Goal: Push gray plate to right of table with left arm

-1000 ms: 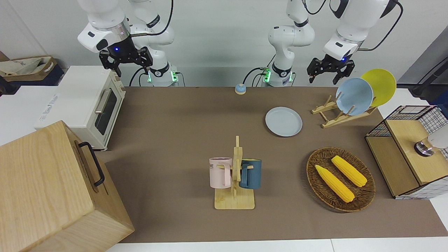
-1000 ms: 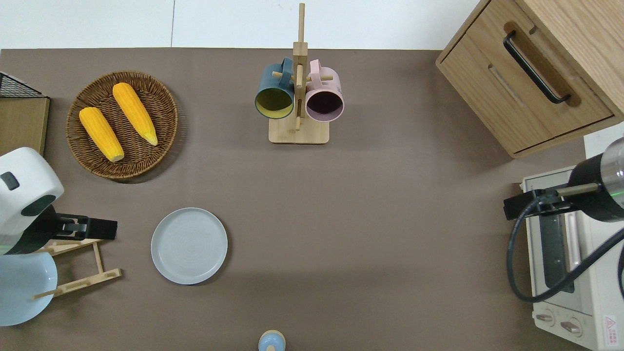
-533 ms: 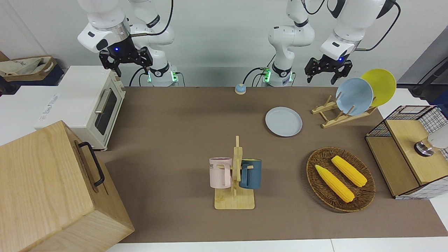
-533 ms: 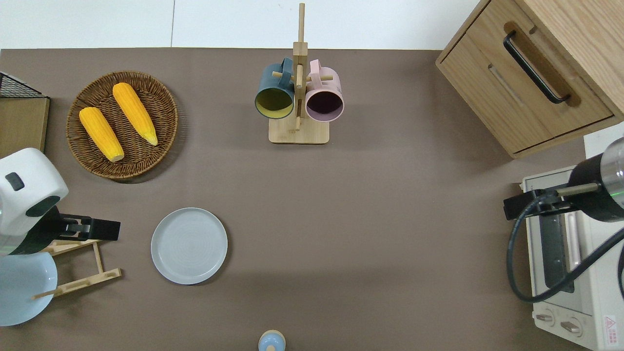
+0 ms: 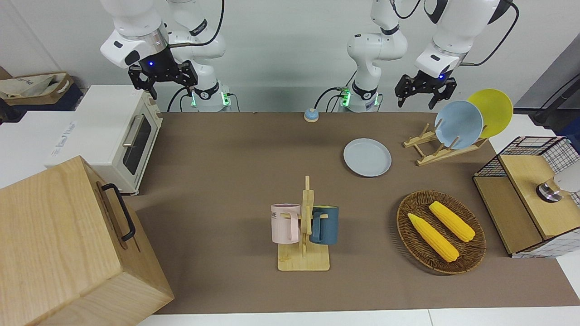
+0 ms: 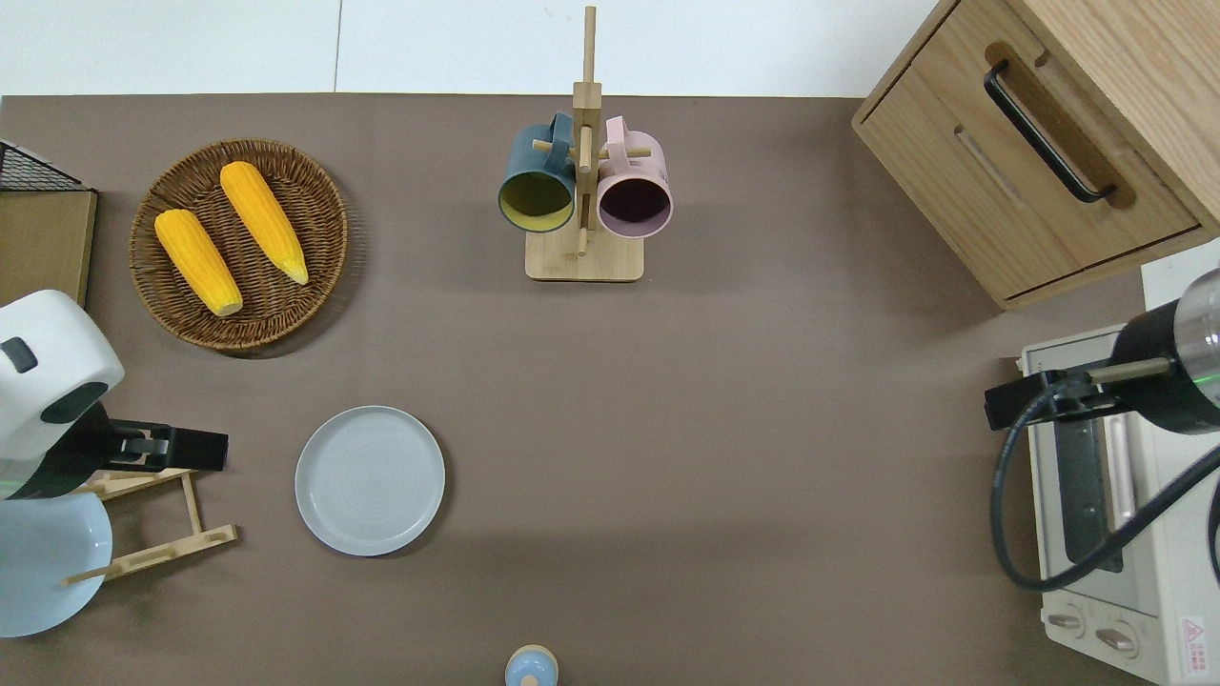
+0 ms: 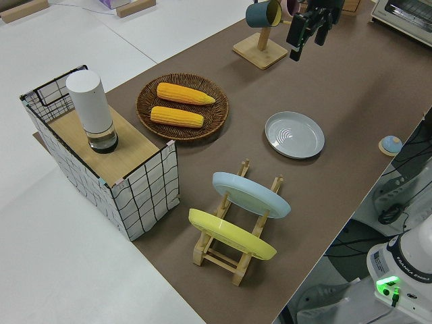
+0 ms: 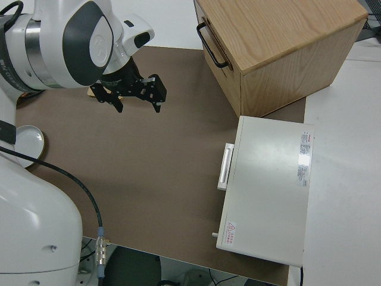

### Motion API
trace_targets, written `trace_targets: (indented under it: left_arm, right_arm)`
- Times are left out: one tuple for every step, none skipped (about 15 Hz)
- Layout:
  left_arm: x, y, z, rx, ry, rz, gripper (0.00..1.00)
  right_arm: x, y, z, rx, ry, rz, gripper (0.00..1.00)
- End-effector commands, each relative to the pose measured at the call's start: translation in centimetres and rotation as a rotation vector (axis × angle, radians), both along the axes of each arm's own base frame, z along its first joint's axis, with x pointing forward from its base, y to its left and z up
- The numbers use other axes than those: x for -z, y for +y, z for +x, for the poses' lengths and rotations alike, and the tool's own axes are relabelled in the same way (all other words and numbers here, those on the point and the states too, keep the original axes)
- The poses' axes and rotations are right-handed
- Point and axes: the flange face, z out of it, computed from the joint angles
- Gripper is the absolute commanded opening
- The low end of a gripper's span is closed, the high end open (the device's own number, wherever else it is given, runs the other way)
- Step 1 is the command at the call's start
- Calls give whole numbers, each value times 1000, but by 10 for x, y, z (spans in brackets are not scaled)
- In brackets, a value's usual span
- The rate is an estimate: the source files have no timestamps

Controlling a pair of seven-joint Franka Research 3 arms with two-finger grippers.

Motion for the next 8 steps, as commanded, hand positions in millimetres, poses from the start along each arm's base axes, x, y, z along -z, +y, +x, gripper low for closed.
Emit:
trace_targets:
  left_arm:
    - [10, 4, -6, -15, 18, 9, 995]
    - [16, 3, -6, -13, 24, 9, 995]
    - [21, 2, -6, -12, 26, 10, 995]
    - [25, 3, -6, -13, 29, 10, 995]
    - [32, 3, -6, -12, 35, 10, 995]
    - [38, 2, -6, -9, 35, 10, 995]
    - [45, 2, -6, -9, 35, 10, 995]
    - [54, 2, -5, -9, 32, 10, 995]
  right_arm:
    - [-4, -1, -3, 14, 4, 2, 983]
    - [-4, -2, -3, 17, 4, 1, 983]
    - [-4, -1, -3, 15, 4, 1, 983]
    - [-4, -1, -3, 14, 4, 2, 983]
    - [-4, -2, -3, 15, 4, 2, 983]
    - [-4, -1, -3, 15, 4, 1, 983]
    - [-4, -1, -3, 14, 4, 2, 983]
    - [-4, -1, -3, 14, 4, 2, 983]
